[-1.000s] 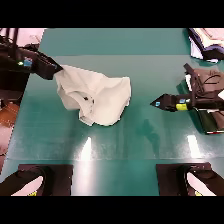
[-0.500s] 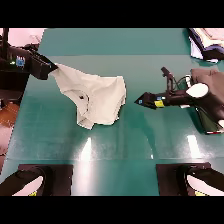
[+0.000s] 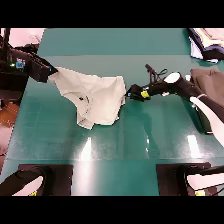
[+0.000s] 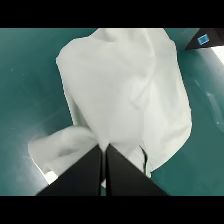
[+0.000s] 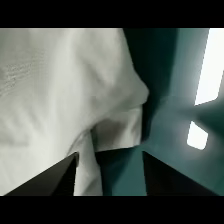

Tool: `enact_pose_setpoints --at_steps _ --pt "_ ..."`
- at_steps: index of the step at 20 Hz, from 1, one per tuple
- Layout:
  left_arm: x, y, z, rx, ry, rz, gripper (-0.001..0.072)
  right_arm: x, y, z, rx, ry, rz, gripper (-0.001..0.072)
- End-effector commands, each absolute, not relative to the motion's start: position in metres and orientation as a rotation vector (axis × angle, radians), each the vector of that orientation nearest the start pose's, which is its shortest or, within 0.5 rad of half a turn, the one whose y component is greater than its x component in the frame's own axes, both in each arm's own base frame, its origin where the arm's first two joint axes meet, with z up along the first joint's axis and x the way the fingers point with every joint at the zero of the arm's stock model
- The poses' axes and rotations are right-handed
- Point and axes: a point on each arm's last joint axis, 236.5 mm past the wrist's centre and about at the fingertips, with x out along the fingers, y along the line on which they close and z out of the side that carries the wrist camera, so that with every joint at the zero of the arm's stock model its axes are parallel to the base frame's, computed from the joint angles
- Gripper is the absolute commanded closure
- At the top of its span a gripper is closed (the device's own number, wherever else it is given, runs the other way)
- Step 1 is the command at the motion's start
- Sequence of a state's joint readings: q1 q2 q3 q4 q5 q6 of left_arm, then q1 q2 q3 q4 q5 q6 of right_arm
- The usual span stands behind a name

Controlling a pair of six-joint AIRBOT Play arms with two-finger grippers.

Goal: Fold the shirts.

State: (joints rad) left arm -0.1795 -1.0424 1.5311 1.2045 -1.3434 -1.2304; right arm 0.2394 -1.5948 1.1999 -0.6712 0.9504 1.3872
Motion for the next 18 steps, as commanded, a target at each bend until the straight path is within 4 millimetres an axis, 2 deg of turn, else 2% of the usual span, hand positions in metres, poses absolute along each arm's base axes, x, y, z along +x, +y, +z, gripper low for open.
enact_pose_setpoints --at_steps 1,4,5,7,9,10,11,13,15,17,18 --pt "0.346 -0.147 0.239 0.158 0.776 -0.607 0.0682 0.411 0.28 -0.037 0.663 1.363 0.629 0.0208" --pt "0.346 -0.147 0.239 0.158 0.776 -0.607 0.0682 0.414 0.299 -0.036 0.622 1.346 0.671 0.0211" --pt "0.346 -0.147 0.239 0.158 0.776 -0.607 0.0683 0.416 0.304 -0.033 0.613 1.331 0.678 0.0314" --pt "0.345 -0.147 0.239 0.158 0.776 -0.607 0.0682 0.422 0.311 -0.024 0.583 1.287 0.707 0.0701" --pt "0.346 -0.147 0.239 0.158 0.773 -0.606 0.0682 0.427 0.313 -0.005 0.536 1.238 0.762 0.07" --pt "0.35 -0.147 0.243 0.156 0.752 -0.599 0.0682 0.432 0.311 0.014 0.522 1.2 0.779 0.0701" --pt "0.356 -0.146 0.251 0.154 0.714 -0.585 0.0683 0.439 0.306 0.038 0.522 1.145 0.787 0.0701" --pt "0.373 -0.146 0.284 0.141 0.582 -0.554 0.0683 0.455 0.281 0.102 0.488 0.991 0.783 0.0701" --pt "0.385 -0.145 0.329 0.125 0.424 -0.524 0.0684 0.462 0.238 0.177 0.393 0.819 0.73 0.0702" --pt "0.389 -0.147 0.37 0.09 0.288 -0.517 0.0684 0.452 0.195 0.255 0.315 0.658 0.659 0.0702" --pt "0.388 -0.151 0.387 0.069 0.232 -0.528 0.0684 0.439 0.18 0.291 0.286 0.591 0.645 0.0702"
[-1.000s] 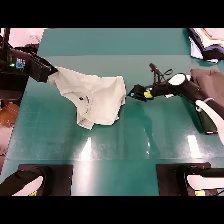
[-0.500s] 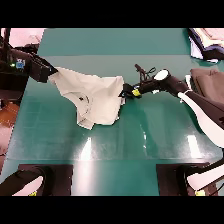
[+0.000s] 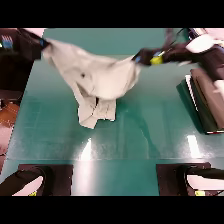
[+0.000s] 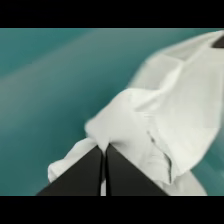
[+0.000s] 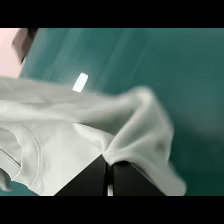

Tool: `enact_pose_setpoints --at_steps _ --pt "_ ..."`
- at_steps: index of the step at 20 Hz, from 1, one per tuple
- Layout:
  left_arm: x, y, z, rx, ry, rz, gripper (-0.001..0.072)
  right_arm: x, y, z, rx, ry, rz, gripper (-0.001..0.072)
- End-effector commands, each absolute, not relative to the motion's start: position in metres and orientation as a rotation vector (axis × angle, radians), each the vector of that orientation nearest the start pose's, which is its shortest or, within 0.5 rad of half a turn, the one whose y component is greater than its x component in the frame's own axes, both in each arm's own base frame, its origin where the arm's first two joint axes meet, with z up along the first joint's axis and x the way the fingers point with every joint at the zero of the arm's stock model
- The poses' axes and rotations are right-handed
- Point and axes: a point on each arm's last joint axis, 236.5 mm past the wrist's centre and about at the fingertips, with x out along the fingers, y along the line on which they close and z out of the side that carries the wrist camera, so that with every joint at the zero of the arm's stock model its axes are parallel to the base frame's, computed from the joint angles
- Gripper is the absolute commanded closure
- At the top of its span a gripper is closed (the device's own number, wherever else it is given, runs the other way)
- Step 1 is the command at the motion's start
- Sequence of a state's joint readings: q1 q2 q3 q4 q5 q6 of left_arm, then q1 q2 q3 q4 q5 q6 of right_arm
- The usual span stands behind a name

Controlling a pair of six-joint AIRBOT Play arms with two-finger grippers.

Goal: Fold the shirts.

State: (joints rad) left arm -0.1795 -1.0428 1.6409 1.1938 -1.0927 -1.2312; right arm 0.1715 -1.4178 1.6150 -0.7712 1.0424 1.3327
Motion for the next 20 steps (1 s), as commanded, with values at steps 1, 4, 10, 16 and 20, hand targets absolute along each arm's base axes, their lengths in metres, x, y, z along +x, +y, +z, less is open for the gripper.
enact_pose_setpoints --at_steps 1,4,10,16,20 --pt "0.385 -0.156 0.404 0.047 0.179 -0.55 0.0684 0.421 0.171 0.321 0.261 0.544 0.641 0.0702" --pt "0.374 -0.167 0.426 0.048 0.111 -0.607 0.0684 0.364 0.172 0.364 0.212 0.497 0.686 0.0702" --pt "0.384 -0.091 0.299 0.405 0.59 -0.381 0.0683 0.265 0.228 0.269 0.28 0.846 0.832 0.07" --pt "0.377 -0.051 0.196 0.5 0.905 -0.291 0.0682 0.2 0.294 0.158 0.274 1.083 0.956 0.0208" --pt "0.375 -0.051 0.162 0.507 0.967 -0.304 0.0682 0.233 0.284 0.142 0.296 1.117 0.879 0.0131"
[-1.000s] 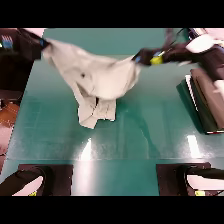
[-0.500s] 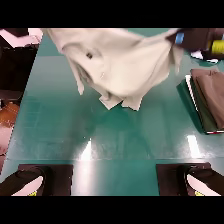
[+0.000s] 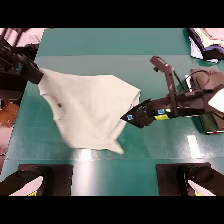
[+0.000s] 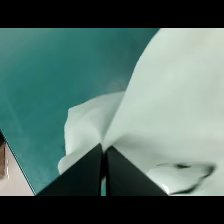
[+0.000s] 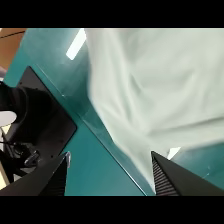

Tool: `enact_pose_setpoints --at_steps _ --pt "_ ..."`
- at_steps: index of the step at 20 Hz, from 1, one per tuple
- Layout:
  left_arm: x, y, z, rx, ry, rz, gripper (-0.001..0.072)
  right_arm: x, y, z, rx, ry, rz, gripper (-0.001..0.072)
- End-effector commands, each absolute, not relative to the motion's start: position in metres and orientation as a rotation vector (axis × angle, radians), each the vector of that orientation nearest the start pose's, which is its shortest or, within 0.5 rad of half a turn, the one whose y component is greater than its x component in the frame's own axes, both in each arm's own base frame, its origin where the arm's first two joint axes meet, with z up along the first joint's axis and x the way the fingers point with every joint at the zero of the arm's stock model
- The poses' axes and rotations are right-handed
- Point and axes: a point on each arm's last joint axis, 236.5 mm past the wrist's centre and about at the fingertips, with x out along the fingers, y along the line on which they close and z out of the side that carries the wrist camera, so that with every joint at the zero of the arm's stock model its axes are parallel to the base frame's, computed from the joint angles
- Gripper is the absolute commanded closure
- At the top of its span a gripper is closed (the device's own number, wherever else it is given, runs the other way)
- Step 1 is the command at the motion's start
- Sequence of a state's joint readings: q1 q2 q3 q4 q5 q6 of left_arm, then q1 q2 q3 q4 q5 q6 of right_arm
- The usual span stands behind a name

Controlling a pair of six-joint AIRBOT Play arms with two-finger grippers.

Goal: Fold the shirts.

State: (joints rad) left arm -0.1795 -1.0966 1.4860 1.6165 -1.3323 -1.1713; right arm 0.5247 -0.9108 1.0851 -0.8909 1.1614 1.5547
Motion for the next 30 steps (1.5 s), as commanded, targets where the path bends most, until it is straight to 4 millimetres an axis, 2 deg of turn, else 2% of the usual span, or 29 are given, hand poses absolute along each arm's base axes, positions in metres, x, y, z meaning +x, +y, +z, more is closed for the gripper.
enact_pose_setpoints --at_steps 1,4,7,8,11,13,17,19,20,21,22,23,25,26,28,30 --pt "0.375 -0.051 0.159 0.507 0.97 -0.306 0.0682 0.249 0.274 0.133 0.302 1.13 0.844 0.0134" --pt "0.376 -0.052 0.157 0.502 0.969 -0.309 0.0682 0.301 0.245 0.096 0.317 1.151 0.736 0.0135" --pt "0.375 -0.056 0.157 0.485 0.968 -0.322 0.0683 0.362 0.207 0.049 0.362 1.144 0.603 0.0136" --pt "0.375 -0.058 0.157 0.478 0.968 -0.328 0.0682 0.376 0.195 0.03 0.369 1.157 0.567 0.0136" --pt "0.374 -0.064 0.157 0.461 0.962 -0.346 0.0682 0.395 0.172 -0.019 0.379 1.214 0.506 0.0136" --pt "0.377 -0.066 0.159 0.454 0.944 -0.348 0.0682 0.405 0.17 -0.038 0.37 1.23 0.498 0.0136" --pt "0.38 -0.076 0.162 0.421 0.917 -0.373 0.0682 0.431 0.196 -0.044 0.353 1.24 0.563 0.0136" --pt "0.38 -0.079 0.163 0.411 0.916 -0.383 0.0683 0.434 0.208 -0.053 0.342 1.286 0.602 0.0137" --pt "0.38 -0.079 0.162 0.411 0.916 -0.384 0.0682 0.432 0.213 -0.057 0.336 1.317 0.626 0.0166" --pt "0.38 -0.079 0.163 0.41 0.915 -0.384 0.0682 0.429 0.217 -0.061 0.33 1.348 0.648 0.0343" --pt "0.382 -0.08 0.163 0.409 0.907 -0.383 0.0682 0.427 0.22 -0.062 0.32 1.364 0.668 0.0551" --pt "0.386 -0.081 0.164 0.401 0.895 -0.377 0.0683 0.425 0.223 -0.062 0.293 1.366 0.692 0.0699" --pt "0.398 -0.082 0.164 0.371 0.871 -0.357 0.0683 0.423 0.22 -0.055 0.28 1.365 0.696 0.0702" --pt "0.403 -0.084 0.158 0.365 0.877 -0.359 0.0683 0.418 0.213 -0.052 0.251 1.38 0.682 0.0702" --pt "0.41 -0.093 0.142 0.339 0.91 -0.387 0.0683 0.407 0.185 -0.039 0.137 1.414 0.622 0.0703" --pt "0.422 -0.11 0.134 0.291 0.903 -0.431 0.0683 0.393 0.158 -0.017 0.032 1.43 0.57 0.0703"
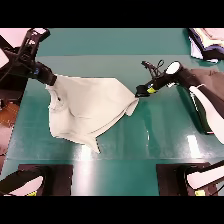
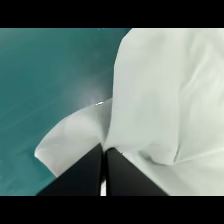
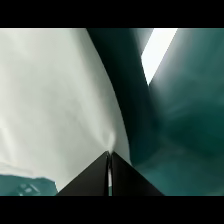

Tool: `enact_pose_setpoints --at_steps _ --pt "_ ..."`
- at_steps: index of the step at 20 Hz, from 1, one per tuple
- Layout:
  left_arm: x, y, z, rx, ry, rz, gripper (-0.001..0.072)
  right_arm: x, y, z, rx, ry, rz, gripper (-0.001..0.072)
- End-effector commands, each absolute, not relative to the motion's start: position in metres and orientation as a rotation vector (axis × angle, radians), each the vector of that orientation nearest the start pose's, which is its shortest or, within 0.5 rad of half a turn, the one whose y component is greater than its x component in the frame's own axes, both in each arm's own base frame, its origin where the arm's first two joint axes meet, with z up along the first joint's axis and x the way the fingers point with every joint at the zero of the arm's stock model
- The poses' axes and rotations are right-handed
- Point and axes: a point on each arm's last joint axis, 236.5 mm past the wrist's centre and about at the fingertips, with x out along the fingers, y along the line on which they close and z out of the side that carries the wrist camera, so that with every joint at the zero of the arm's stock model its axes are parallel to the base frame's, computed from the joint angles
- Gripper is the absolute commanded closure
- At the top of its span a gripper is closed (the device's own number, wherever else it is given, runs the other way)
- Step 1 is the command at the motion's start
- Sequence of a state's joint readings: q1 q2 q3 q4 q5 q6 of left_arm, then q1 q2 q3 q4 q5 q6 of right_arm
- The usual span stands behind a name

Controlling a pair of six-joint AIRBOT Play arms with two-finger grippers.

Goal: Fold the shirts.

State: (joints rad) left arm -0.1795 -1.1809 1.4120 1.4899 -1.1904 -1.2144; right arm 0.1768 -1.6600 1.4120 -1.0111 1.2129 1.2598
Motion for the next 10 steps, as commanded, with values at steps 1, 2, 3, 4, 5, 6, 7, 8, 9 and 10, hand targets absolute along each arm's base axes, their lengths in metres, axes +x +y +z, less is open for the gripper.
enact_pose_setpoints --at_steps 1,2,3,4,5,6,7,8,9,10 --pt "0.43 -0.121 0.135 0.263 0.879 -0.465 0.0684 0.387 0.145 -0.005 -0.004 1.436 0.541 0.0703" --pt "0.437 -0.133 0.141 0.222 0.85 -0.495 0.0683 0.377 0.136 0.008 -0.026 1.441 0.525 0.0703" --pt "0.444 -0.143 0.144 0.196 0.836 -0.521 0.0684 0.369 0.127 0.018 -0.035 1.436 0.51 0.0703" --pt "0.45 -0.15 0.147 0.176 0.827 -0.544 0.0684 0.357 0.121 0.026 -0.017 1.435 0.494 0.0703" --pt "0.458 -0.155 0.148 0.163 0.822 -0.552 0.0683 0.344 0.115 0.029 0.003 1.444 0.475 0.0703" --pt "0.465 -0.156 0.147 0.16 0.819 -0.552 0.0682 0.331 0.107 0.031 0.029 1.449 0.45 0.0702" --pt "0.472 -0.156 0.146 0.158 0.822 -0.541 0.0682 0.322 0.1 0.032 0.046 1.436 0.429 0.0702" --pt "0.477 -0.149 0.146 0.176 0.825 -0.512 0.0678 0.317 0.092 0.033 0.069 1.408 0.399 0.0702" --pt "0.48 -0.137 0.148 0.197 0.833 -0.462 0.0442 0.316 0.086 0.036 0.096 1.377 0.368 0.0702" --pt "0.481 -0.124 0.152 0.216 0.847 -0.406 0.0145 0.315 0.079 0.039 0.127 1.344 0.34 0.0702"
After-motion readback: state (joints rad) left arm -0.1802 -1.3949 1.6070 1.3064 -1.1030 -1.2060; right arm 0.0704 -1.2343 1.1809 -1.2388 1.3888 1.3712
